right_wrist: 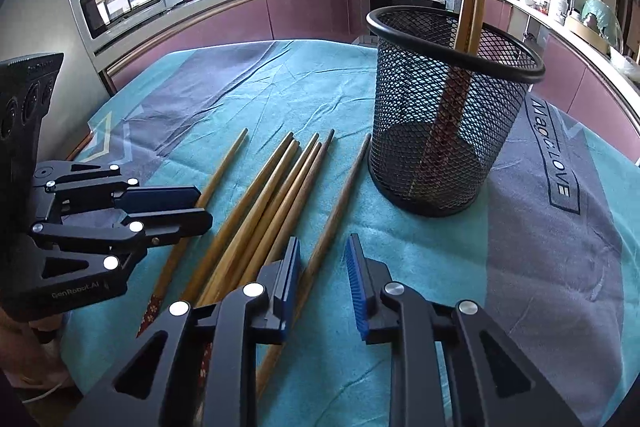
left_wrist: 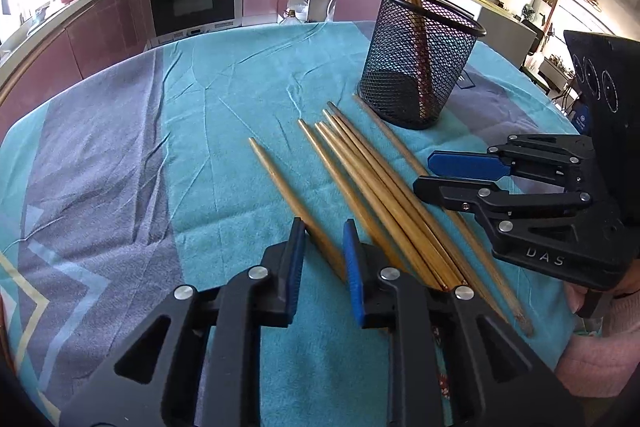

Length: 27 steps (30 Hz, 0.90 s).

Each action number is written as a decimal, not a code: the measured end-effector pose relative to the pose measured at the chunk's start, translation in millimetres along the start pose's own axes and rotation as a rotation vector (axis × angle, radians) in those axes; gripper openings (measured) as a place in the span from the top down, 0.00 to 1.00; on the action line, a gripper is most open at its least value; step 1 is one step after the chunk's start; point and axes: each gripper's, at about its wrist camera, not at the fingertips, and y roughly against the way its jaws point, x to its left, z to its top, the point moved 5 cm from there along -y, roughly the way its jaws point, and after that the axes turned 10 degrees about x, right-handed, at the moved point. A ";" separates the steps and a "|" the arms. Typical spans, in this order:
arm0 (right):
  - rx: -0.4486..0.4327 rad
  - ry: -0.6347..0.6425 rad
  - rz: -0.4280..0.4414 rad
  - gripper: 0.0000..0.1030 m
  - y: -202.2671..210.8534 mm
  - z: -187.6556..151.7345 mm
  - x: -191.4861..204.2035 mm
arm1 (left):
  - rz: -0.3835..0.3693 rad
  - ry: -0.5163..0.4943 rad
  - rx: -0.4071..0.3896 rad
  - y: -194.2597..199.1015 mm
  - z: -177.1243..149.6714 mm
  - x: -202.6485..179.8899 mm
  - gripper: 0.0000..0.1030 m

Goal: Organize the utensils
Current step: 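Move both open tools back to the chopsticks on the cloth, then close the right tool on a chopstick while the left tool grasps another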

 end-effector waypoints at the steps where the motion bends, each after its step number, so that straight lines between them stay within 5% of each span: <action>1: -0.002 0.000 -0.001 0.78 -1.5 1.8 0.8 | -0.004 0.007 0.000 -0.8 1.5 0.6 0.80; 8: -0.006 -0.025 0.014 0.89 -4.4 6.8 -0.4 | 0.021 0.020 -0.005 -4.4 4.1 1.2 0.86; 27: -0.061 -0.050 0.098 0.95 17.1 3.0 -8.5 | 0.024 0.053 -0.009 -3.2 4.0 -0.6 0.93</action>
